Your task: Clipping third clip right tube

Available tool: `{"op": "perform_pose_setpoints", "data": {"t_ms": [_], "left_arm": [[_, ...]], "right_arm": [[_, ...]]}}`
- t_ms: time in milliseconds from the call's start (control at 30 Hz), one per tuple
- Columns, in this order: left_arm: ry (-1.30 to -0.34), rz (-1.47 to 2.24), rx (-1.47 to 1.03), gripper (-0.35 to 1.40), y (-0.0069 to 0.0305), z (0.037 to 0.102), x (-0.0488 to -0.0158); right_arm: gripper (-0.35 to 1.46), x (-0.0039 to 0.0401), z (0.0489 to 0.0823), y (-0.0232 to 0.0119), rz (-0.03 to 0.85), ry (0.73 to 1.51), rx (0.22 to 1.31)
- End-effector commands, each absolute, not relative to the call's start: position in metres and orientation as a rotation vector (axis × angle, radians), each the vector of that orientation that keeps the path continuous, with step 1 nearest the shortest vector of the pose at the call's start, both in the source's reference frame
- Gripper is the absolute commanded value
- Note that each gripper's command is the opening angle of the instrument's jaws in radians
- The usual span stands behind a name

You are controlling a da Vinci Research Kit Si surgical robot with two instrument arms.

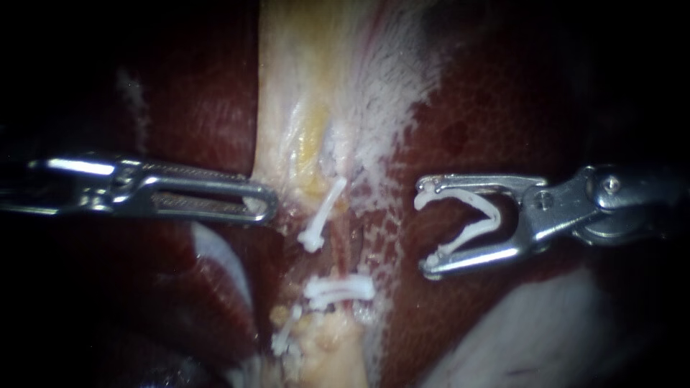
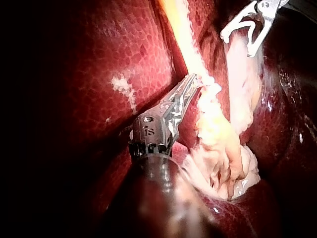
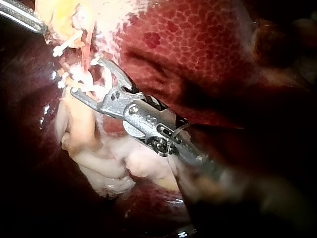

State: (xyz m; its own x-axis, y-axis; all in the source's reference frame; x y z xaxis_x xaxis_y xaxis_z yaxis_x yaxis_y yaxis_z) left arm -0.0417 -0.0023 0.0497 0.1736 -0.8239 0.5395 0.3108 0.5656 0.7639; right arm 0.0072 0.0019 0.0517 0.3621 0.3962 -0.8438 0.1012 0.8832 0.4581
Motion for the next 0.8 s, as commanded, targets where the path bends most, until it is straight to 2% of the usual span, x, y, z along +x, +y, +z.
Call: {"op": "perform_pose_setpoints", "data": {"t_ms": [33, 267, 600, 800], "left_arm": [[-1.125, -0.866, 0.556, -0.35, -0.0023, 0.0497, -0.0417], [-1.124, -0.867, 0.566, -0.35, -0.0012, 0.0487, -0.0407], [-1.126, -0.912, 0.544, -0.35, 0.0024, 0.045, -0.0369], [-1.149, -0.909, 0.523, -0.35, 0.0029, 0.0419, -0.0364]], "right_arm": [[0.6, 0.0072, 0.0517, 0.0019, 0.2, 1.197, 0.48], [0.6, 0.0078, 0.0527, 0.0007, 0.192, 1.197, 0.464], [0.6, 0.0106, 0.0558, -0.0024, 0.229, 1.181, 0.522], [0.6, 0.0123, 0.0577, -0.0031, 0.242, 1.173, 0.543]]}}
